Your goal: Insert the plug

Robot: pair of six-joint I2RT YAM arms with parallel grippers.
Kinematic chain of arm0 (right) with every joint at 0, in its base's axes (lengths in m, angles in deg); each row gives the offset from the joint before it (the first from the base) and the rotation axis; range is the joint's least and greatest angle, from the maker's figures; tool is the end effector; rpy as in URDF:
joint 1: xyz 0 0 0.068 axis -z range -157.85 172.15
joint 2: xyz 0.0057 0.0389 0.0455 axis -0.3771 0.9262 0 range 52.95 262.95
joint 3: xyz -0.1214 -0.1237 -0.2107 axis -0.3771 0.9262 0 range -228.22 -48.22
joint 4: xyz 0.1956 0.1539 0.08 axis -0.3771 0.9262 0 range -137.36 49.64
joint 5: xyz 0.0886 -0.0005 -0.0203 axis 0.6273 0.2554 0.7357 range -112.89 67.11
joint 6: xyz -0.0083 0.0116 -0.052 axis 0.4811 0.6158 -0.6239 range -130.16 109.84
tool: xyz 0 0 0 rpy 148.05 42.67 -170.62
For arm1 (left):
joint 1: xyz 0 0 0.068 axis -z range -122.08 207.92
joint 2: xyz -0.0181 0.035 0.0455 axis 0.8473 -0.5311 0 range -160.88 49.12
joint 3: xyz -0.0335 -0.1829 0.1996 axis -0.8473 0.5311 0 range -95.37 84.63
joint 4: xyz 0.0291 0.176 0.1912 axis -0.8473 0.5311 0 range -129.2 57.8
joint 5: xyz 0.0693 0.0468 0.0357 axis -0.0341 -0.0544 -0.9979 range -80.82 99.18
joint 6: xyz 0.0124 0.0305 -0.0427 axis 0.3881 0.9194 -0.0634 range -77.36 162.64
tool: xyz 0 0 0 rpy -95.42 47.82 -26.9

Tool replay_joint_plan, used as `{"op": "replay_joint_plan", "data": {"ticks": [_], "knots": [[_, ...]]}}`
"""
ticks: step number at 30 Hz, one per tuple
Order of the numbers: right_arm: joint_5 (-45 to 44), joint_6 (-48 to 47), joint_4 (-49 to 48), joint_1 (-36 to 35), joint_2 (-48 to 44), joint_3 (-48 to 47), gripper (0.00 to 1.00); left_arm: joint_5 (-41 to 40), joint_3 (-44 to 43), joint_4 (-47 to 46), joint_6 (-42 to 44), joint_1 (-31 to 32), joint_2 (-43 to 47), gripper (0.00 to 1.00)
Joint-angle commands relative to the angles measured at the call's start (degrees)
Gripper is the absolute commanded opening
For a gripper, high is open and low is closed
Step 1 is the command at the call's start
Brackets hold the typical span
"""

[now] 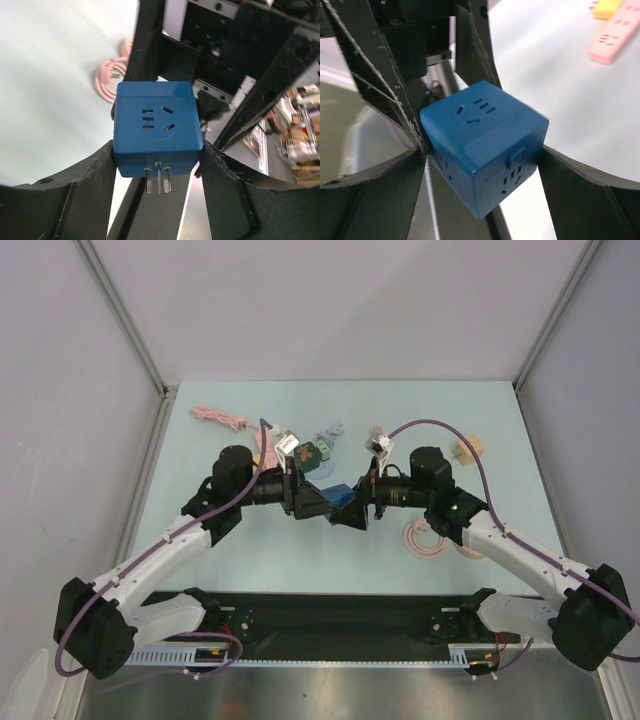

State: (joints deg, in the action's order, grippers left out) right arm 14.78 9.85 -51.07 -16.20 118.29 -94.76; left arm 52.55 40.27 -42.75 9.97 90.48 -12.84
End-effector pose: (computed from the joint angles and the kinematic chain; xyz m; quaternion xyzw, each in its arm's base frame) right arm 0.1901 0.1782 0.3047 -0.3135 0.7104 0.5044 0.3776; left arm 0.1931 -0.1521 0.3054 0.2267 0.7327 -0.5535 0.3247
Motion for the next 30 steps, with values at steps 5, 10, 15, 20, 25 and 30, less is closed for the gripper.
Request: {"op": "replay_joint_plan", "data": {"ticks": [5,10,15,20,25,30], "knots": [[17.0,8.3,-11.2,0.7,-0.9,0.3,0.89,10.2,-0.9,-6.1,2.7,0.8,3.0,0.0],[18.0,8.8,-12.2,0.2,-0.8,0.9,0.82,11.6,0.8,-14.8,-2.5,0.8,3.8,0.0],[18.1,12.2,-17.8,0.2,-1.4,2.0,0.66,10.4,1.6,-18.4,-4.1,0.8,3.9,0.0],[17.6,17.3,-24.8,0.7,-2.2,4.9,0.71,8.2,2.8,-22.1,-5.7,0.7,4.8,0.0],[18.5,23.4,-32.5,1.6,-2.6,6.5,0.71,6.0,4.0,-24.4,-7.1,0.7,5.4,0.0],[17.1,25.8,-35.6,1.8,-2.4,7.1,0.81,3.9,5.7,-28.9,-10.0,0.8,5.0,0.0]]}}
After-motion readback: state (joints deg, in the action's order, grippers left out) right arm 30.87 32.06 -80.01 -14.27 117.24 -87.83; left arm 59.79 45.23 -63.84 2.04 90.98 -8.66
